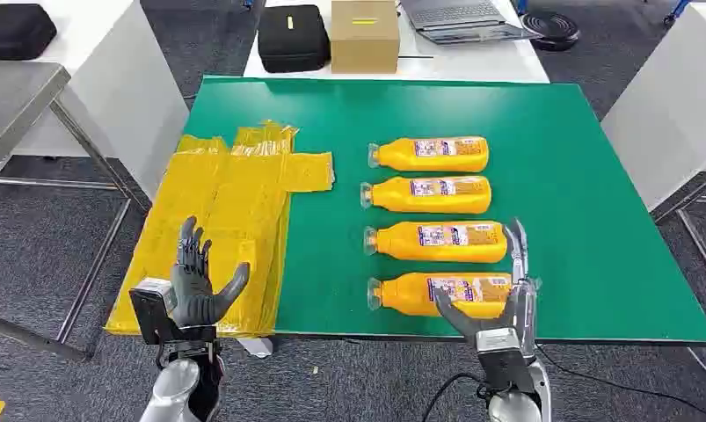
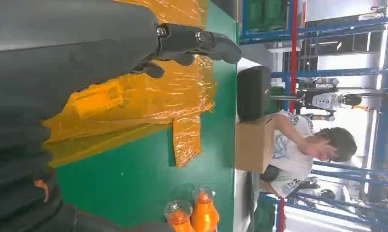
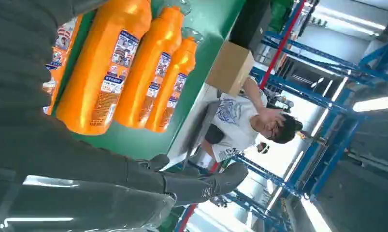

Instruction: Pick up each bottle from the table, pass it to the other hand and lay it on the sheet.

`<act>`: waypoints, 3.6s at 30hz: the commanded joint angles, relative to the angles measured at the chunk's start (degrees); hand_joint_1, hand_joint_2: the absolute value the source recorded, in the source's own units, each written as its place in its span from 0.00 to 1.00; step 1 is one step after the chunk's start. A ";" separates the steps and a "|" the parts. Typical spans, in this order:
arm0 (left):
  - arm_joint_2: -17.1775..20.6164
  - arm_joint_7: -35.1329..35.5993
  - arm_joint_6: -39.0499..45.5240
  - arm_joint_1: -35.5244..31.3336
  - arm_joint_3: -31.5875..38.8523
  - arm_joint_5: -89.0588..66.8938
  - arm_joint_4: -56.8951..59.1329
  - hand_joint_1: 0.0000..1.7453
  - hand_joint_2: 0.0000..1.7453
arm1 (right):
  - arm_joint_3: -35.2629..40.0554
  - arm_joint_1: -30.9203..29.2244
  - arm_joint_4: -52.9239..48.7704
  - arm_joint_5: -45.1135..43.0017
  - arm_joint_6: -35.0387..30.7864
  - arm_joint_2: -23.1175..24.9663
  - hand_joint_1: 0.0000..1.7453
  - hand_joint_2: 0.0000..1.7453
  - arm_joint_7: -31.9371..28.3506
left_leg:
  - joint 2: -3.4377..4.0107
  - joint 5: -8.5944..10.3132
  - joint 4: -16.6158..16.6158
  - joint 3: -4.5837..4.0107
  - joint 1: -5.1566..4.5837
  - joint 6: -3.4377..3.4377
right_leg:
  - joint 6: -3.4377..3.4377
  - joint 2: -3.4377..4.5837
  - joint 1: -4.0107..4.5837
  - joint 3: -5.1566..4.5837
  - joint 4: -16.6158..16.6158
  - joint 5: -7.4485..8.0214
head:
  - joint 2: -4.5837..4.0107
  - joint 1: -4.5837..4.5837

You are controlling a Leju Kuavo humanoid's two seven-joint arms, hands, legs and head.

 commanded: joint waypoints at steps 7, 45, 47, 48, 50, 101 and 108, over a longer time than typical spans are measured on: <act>0.18 0.49 -0.50 -0.75 1.64 -0.56 1.52 0.00 1.00 | 1.03 -2.60 4.28 8.70 2.30 -2.60 0.00 1.00 6.45 | 0.08 -0.07 -0.03 0.20 0.05 -0.08 | -0.07 0.05 0.06 0.20 -0.07 -0.04 | 0.00 0.00; 1.33 1.29 -2.53 -3.32 -1.35 1.12 5.62 0.00 1.00 | -0.48 -4.83 7.73 20.48 22.37 -20.68 0.00 1.00 28.80 | -0.05 -0.05 -0.03 0.19 0.01 -0.06 | -0.05 -0.06 0.02 0.20 -0.07 -0.05 | 0.00 0.00; 1.49 1.28 -2.62 -3.61 -1.49 1.33 5.94 0.00 1.00 | -0.94 -5.59 9.05 19.66 22.98 -21.75 0.00 1.00 28.77 | -0.02 -0.05 -0.03 0.20 0.00 -0.06 | -0.05 -0.04 0.01 0.21 -0.08 -0.05 | 0.00 0.00; 1.58 1.27 -2.68 -3.73 -1.54 1.44 6.08 0.00 1.00 | -1.05 -5.96 9.62 19.32 23.47 -22.26 0.00 1.00 28.79 | 0.00 -0.05 -0.03 0.20 0.01 -0.06 | -0.05 -0.02 0.02 0.21 -0.08 -0.04 | 0.00 -0.02; 1.78 1.16 -2.81 -3.85 -1.73 1.86 6.22 0.00 1.00 | -0.99 -6.83 10.77 19.98 23.26 -22.61 0.00 1.00 29.36 | -0.01 -0.11 -0.02 0.34 0.05 -0.09 | -0.09 -0.04 0.06 0.37 -0.09 -0.09 | 0.00 0.00; 3.35 -0.44 -1.51 -6.60 -4.31 3.41 10.86 0.00 1.00 | 10.78 -16.76 19.38 18.18 28.00 -27.41 0.00 1.00 31.20 | 0.05 -0.13 0.00 0.37 0.05 -0.10 | -0.09 0.03 0.07 0.39 -0.07 -0.09 | 0.00 0.00; 3.46 -0.56 -1.48 -6.35 -4.37 3.55 10.49 0.00 1.00 | 11.40 -17.21 19.74 18.05 27.86 -27.64 0.00 1.00 31.30 | 0.04 -0.06 0.00 0.21 0.03 -0.06 | -0.07 0.01 0.04 0.21 -0.05 -0.03 | 0.00 0.00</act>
